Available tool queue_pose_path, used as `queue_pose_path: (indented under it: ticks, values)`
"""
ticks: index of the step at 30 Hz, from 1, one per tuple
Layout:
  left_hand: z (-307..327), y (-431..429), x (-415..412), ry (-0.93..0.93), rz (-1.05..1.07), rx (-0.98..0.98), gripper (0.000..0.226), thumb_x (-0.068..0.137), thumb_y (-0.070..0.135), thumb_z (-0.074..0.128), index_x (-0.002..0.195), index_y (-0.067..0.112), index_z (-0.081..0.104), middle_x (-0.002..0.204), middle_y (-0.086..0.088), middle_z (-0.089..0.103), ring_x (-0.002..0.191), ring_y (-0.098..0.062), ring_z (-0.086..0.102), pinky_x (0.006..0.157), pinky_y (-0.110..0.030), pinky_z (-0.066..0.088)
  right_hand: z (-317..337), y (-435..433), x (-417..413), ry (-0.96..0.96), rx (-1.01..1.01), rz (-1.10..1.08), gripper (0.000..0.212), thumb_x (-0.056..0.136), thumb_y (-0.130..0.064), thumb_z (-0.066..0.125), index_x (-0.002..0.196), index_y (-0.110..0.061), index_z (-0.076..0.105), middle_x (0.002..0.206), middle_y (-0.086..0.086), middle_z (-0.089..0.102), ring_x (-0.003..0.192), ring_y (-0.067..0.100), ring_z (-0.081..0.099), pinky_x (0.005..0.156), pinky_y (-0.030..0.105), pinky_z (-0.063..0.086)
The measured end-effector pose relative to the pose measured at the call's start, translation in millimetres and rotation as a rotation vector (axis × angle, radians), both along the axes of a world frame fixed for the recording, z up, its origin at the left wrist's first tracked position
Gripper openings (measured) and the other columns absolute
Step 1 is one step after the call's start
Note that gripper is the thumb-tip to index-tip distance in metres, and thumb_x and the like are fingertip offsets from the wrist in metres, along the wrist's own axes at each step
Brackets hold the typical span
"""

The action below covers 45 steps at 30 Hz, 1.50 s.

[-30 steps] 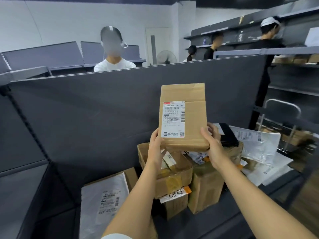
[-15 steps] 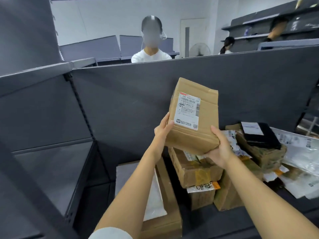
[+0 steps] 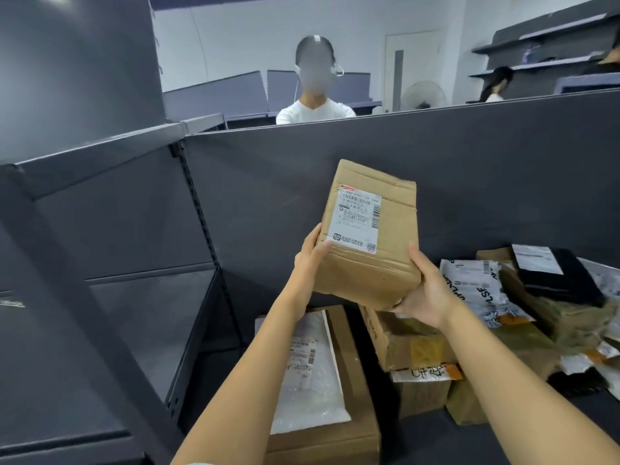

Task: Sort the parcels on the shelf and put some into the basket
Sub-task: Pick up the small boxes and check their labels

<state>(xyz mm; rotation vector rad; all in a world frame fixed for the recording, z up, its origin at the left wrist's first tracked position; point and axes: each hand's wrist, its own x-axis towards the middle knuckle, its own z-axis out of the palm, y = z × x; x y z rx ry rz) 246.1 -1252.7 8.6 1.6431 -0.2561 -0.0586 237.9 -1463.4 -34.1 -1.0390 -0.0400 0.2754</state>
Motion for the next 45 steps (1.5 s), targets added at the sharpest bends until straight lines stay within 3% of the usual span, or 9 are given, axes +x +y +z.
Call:
queue_pose_path:
  ticks: [6,15,19,23,28,32,35,40,45]
  values:
    - [-20,17,-1,0.267,-0.004,-0.346,0.05,0.087,0.063,0.044,0.126,0.034,0.058,0.123,0.001,0.067,0.108,-0.019,0.066,0.076,-0.046,0.059,27,-5,-7,-0.007,-0.293,0.1,0.07,0.068,-0.07,0.057,0.133,-0.047,0.045,0.139,-0.009,0.05,0.123,0.019,0.047,0.084,0.053,0.048]
    - [-58,33,-2,0.458,-0.008,-0.681,0.065,0.082,0.063,0.04,0.133,0.025,0.055,0.132,-0.009,0.061,0.123,-0.036,0.054,0.09,-0.061,0.046,70,41,-3,0.044,-1.017,-0.08,0.102,0.056,-0.094,0.036,0.141,-0.042,0.02,0.121,-0.003,0.025,0.113,0.028,0.035,0.093,0.061,0.044]
    - [-66,44,-3,0.319,0.083,-0.747,0.055,0.081,0.054,0.042,0.124,0.026,0.062,0.121,-0.007,0.068,0.113,-0.03,0.06,0.08,-0.057,0.052,61,49,-7,-0.057,-0.928,-0.023,0.09,0.069,-0.082,0.045,0.144,-0.043,0.015,0.142,-0.004,0.02,0.125,0.028,0.033,0.096,0.06,0.042]
    - [-68,61,-14,0.13,0.238,-0.605,0.055,0.072,0.056,0.042,0.112,0.029,0.068,0.112,-0.004,0.071,0.098,-0.021,0.064,0.081,-0.049,0.051,32,58,-10,-0.125,-0.538,0.106,0.083,0.074,-0.055,0.064,0.144,-0.042,0.02,0.146,-0.005,0.027,0.13,0.023,0.037,0.1,0.057,0.042]
    - [-63,78,-31,-0.16,0.34,-0.326,0.059,0.078,0.048,0.04,0.132,0.028,0.054,0.131,-0.003,0.061,0.125,-0.024,0.054,0.099,-0.045,0.045,-10,85,-3,-0.133,-0.162,0.119,0.065,0.078,-0.038,0.057,0.14,-0.038,0.037,0.128,-0.002,0.06,0.11,0.016,0.059,0.078,0.037,0.052]
    - [-72,93,-38,-0.009,0.413,-0.246,0.033,0.081,0.054,0.04,0.102,0.055,0.066,0.107,0.02,0.071,0.099,-0.001,0.065,0.079,-0.033,0.054,-35,106,7,0.043,-0.235,0.177,0.054,0.08,-0.055,0.051,0.129,-0.033,0.055,0.126,0.003,0.064,0.112,0.023,0.061,0.081,0.043,0.055]
    - [-91,102,-39,0.155,0.449,-0.199,0.03,0.092,0.054,0.038,0.087,0.057,0.068,0.094,0.018,0.073,0.094,-0.006,0.065,0.078,-0.037,0.057,-56,119,14,0.184,-0.296,0.2,0.049,0.081,-0.064,0.048,0.111,-0.032,0.07,0.115,0.01,0.069,0.108,0.027,0.065,0.093,0.049,0.051]
    - [-129,105,-38,0.288,0.489,-0.169,0.042,0.093,0.056,0.036,0.124,0.039,0.06,0.126,0.002,0.063,0.118,-0.02,0.056,0.103,-0.051,0.045,-83,136,14,0.325,-0.381,0.101,0.051,0.082,-0.066,0.051,0.121,-0.035,0.058,0.121,0.004,0.063,0.114,0.025,0.056,0.097,0.044,0.047]
    - [-156,103,-32,0.393,0.484,-0.182,0.046,0.094,0.054,0.035,0.13,0.035,0.057,0.133,0.0,0.059,0.127,-0.026,0.05,0.109,-0.055,0.037,-105,139,12,0.414,-0.477,0.082,0.061,0.081,-0.07,0.05,0.13,-0.034,0.049,0.13,0.002,0.058,0.125,0.029,0.049,0.109,0.052,0.033]
